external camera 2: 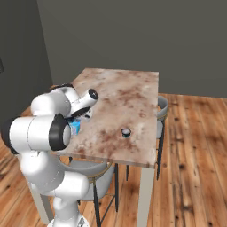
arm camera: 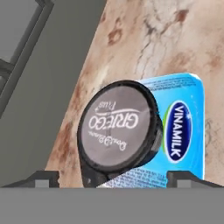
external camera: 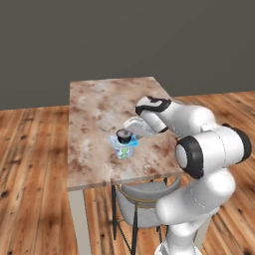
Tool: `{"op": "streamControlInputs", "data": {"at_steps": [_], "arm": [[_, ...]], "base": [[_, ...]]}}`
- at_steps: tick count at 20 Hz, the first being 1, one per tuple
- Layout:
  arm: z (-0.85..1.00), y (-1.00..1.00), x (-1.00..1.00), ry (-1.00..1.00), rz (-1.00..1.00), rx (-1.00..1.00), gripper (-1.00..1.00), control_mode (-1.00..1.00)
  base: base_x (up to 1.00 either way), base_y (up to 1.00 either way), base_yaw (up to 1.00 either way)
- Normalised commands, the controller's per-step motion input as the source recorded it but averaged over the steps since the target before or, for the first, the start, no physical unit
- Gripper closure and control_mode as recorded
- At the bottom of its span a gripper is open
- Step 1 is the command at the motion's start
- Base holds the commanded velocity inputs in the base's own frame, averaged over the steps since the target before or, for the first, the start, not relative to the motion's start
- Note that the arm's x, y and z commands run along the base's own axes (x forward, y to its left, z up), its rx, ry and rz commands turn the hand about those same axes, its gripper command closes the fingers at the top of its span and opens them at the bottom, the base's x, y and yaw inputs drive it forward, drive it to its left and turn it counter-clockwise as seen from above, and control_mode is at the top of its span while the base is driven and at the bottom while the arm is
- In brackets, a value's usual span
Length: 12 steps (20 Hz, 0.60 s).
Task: Stack the yogurt containers by placing the smaller containers on top of the larger containers.
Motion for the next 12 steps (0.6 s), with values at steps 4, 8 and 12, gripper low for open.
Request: {"op": "streamControlInputs", "data": {"at_steps": [4, 8, 12], "arm": [[0.51, 0.0, -0.5, -0.13, 0.0, 0.01, -1.0, -1.0], [0.44, 0.0, -0.7, -0.08, 0.0, 0.0, -1.0, -1.0], [0.16, 0.0, -0.61, 0.0, -0.04, 0.0, -1.0, -1.0]], "base": [[0.0, 0.0, 0.0], [0.0, 0.0, 0.0], [0.0, 0.0, 0.0]]}}
